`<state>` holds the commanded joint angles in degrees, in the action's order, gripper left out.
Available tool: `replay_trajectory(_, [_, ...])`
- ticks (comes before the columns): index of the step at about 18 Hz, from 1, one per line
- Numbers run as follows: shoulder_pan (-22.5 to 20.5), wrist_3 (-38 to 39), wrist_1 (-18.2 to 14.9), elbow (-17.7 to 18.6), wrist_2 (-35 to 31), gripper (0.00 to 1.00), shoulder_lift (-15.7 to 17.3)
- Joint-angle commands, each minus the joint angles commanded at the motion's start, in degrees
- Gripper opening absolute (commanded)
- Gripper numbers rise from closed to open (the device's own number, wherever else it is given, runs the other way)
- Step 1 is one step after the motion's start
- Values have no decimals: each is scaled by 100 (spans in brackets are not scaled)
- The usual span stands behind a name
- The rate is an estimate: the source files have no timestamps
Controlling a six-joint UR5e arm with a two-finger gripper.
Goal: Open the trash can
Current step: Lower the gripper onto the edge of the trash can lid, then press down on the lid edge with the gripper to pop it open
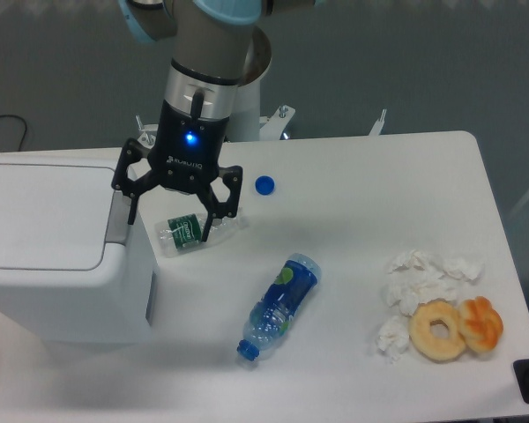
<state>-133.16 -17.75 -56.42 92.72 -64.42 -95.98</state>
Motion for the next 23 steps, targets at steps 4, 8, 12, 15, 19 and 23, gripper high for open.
replay_trajectory(4, [9,-9,9,123,0,100,9])
replay_trajectory(8, [44,-17,17,150,0,100,9])
replay_trajectory(12, [70,-26,17,184,0,100,0])
replay_trajectory(15, [70,-35,26,211,0,100,0])
replay_trajectory(19, [79,-44,26,211,0,100,0])
replay_trajectory(23, [97,-44,26,211,0,100,-9])
